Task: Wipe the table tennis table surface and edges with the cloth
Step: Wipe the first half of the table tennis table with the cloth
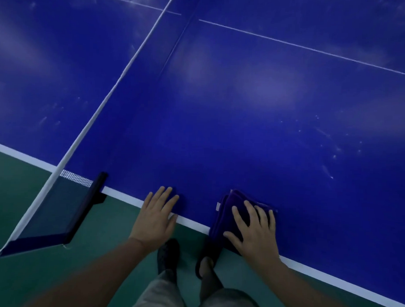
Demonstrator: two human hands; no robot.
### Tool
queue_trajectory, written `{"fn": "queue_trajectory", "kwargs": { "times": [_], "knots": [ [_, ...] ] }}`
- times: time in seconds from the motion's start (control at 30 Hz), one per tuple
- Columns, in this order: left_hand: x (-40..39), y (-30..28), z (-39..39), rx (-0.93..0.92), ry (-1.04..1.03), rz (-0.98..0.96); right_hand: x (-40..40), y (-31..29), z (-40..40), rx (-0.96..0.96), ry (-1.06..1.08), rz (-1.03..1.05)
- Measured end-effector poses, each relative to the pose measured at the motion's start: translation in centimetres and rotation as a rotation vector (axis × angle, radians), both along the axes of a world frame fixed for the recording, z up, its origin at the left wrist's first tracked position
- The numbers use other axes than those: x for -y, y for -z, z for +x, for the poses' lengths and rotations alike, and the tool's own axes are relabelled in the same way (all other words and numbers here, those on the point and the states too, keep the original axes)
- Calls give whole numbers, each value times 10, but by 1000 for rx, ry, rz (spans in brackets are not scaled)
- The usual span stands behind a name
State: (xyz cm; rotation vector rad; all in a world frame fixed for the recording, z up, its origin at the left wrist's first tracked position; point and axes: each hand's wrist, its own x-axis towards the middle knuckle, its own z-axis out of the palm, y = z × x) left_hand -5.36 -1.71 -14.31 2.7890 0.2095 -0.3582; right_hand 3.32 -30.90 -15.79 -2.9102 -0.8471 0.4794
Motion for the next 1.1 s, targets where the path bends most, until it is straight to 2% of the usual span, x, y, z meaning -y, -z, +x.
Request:
{"fn": "queue_trajectory", "kwargs": {
  "times": [0.4,0.57,0.77,0.9,1.0,1.1],
  "knots": [
    [-42,2,12,-23,-40,1,-10,11,5,290,-28,171],
    [-80,4,23,-2,-12,-29,-31,4,4,288,30,232],
    [-135,11,40,5,153,93,-152,-15,7,245,140,315],
    [-161,21,59,10,75,153,-241,-18,26,230,158,325],
    [-170,30,61,82,58,140,-283,-10,42,216,156,268],
    [-172,37,55,212,7,45,-295,0,36,172,139,126]
  ]
}}
